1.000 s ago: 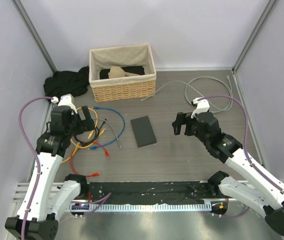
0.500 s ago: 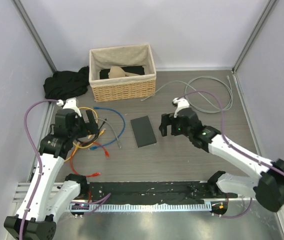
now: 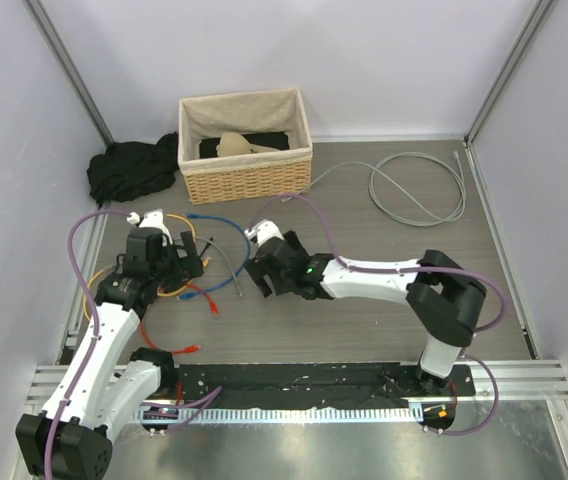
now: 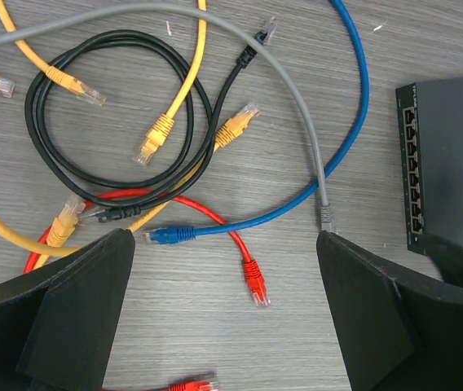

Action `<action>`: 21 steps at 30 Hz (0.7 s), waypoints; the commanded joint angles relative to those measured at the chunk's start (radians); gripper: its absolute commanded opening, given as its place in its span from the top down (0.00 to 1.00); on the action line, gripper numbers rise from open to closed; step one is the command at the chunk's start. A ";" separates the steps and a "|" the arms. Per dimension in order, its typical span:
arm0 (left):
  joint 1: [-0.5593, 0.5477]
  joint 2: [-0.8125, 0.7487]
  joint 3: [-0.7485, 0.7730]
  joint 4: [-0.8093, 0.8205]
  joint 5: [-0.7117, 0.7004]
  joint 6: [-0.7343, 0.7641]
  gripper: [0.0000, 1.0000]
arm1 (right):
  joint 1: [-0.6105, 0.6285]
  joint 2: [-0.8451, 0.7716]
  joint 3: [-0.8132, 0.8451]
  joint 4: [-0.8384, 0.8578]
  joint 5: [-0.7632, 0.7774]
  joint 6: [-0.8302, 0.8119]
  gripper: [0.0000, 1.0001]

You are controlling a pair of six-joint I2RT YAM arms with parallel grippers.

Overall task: Insert the plug into the switch port
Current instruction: Adjust the switch port at the center of the board.

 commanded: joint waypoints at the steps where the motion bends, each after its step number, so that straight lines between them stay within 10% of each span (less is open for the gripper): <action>1: -0.003 0.013 0.020 0.058 -0.004 0.005 0.00 | 0.059 0.079 0.084 0.028 0.158 -0.074 0.00; 13: -0.004 0.020 0.017 0.061 0.019 0.002 0.00 | 0.049 -0.017 -0.100 -0.032 0.399 -0.060 0.00; 21: -0.003 0.023 0.016 0.061 0.028 0.001 0.00 | -0.229 -0.249 -0.221 -0.055 0.243 -0.022 0.00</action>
